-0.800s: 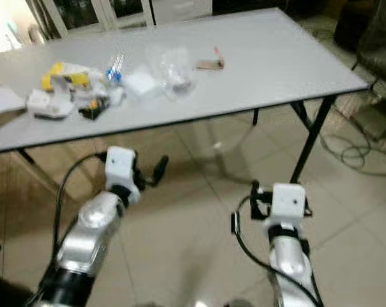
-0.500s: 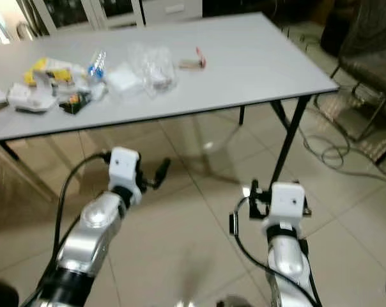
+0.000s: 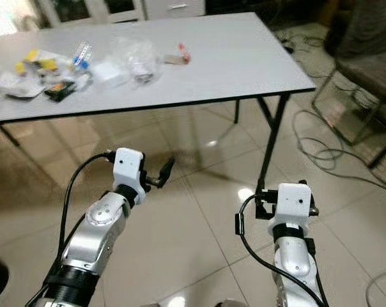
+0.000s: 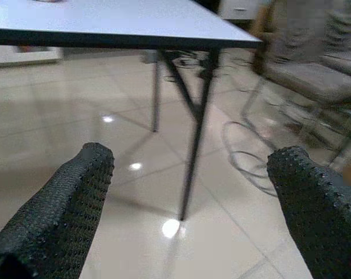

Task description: Picking trash to rubbish bin

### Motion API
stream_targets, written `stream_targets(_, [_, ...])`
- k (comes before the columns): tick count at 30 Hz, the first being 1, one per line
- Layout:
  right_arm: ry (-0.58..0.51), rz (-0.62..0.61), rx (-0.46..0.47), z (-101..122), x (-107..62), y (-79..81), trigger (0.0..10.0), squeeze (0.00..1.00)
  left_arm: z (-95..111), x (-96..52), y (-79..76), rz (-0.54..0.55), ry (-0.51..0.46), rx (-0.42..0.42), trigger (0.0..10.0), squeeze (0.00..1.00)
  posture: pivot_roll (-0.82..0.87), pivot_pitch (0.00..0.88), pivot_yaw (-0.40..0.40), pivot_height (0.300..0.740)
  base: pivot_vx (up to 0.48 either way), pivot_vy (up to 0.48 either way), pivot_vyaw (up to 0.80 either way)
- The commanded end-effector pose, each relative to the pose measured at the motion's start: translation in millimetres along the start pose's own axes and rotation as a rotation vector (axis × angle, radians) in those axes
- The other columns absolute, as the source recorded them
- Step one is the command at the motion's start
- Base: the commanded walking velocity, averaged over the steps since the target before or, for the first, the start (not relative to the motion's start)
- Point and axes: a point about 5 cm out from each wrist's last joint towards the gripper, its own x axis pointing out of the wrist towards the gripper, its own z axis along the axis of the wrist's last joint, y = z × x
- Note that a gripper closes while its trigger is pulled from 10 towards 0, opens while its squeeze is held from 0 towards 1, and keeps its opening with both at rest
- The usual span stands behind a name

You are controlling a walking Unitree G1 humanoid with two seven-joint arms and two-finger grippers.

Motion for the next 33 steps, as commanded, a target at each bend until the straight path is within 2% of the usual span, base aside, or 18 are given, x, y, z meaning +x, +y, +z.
stream_targets(1, [-0.01,0.014,0.006,1.3,0.5,3.2,10.0,0.0,-0.9,-0.5,4.9,0.022,0.005,0.005,10.0,0.0,-0.14,0.07,0.081,0.74,0.0,0.0,0.8])
stream_targets(8, [-0.01,0.011,0.015,0.0,2.5,3.6,10.0,0.0,0.6,0.7,6.2,0.028,-0.007,-0.003,10.0,0.0,-0.13,0.064,0.083,0.74,0.0,0.0,0.8])
stream_targets(33, [-0.019,0.002,0.019,1.9,5.5,3.2,10.0,0.0,4.8,-0.1,6.8,-0.007,-0.031,-0.019,10.0,0.0,-0.13,0.061,0.086,0.74,0.0,0.0,0.0])
